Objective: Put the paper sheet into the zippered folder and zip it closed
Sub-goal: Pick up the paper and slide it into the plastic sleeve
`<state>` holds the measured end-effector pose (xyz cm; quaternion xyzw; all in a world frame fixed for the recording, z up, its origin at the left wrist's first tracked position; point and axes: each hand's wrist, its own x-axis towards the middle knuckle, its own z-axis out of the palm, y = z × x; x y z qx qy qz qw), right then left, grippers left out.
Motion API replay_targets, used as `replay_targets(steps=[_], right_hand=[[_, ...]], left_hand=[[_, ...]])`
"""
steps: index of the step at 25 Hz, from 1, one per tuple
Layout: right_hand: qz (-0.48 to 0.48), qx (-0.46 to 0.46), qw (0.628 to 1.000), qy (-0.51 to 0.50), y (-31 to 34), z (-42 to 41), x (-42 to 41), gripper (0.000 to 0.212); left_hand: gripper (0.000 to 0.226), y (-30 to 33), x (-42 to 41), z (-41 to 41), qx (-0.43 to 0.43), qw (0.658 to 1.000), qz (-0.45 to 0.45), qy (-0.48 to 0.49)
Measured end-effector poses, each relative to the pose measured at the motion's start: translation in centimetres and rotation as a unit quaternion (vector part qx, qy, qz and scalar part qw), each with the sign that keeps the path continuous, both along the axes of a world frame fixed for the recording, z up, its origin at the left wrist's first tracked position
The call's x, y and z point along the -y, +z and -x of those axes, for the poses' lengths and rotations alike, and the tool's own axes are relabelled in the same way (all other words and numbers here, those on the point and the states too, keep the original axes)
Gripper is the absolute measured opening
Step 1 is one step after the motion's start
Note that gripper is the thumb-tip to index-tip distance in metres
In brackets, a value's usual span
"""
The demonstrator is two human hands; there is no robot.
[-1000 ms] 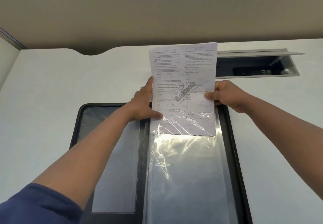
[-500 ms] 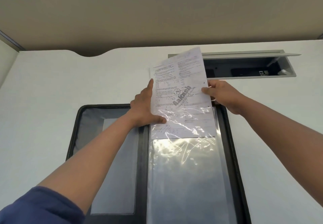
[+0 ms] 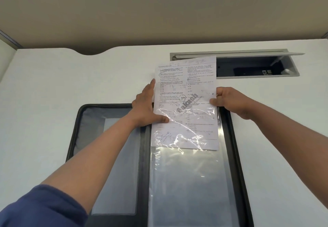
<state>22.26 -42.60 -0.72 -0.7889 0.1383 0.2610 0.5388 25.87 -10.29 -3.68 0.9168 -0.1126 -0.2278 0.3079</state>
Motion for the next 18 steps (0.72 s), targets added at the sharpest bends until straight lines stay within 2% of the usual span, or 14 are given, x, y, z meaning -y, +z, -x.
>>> replay_targets(steps=[6,8,10,14,18], right_hand=[[-0.008,-0.021,0.999,0.047,0.4,0.0,0.2,0.030],[-0.003,-0.031,0.998,0.048,0.5,-0.4,0.2,0.023],[-0.005,-0.013,1.000,0.012,0.5,-0.9,-0.2,0.014],[-0.028,0.037,0.993,-0.105,0.7,-2.3,-1.3,0.013],[0.030,0.029,0.990,-0.135,0.7,-3.1,-1.7,0.009]], left_hand=[[0.150,-0.2,0.2,0.1,0.007,1.000,0.004,-0.009],[0.148,-0.4,0.1,0.1,0.008,1.000,0.008,-0.008],[0.147,-0.5,0.1,0.1,0.010,1.000,0.006,-0.006],[0.145,-0.5,0.2,0.1,0.007,1.000,0.009,-0.002],[0.144,-0.7,0.0,0.2,0.010,1.000,0.024,0.005]])
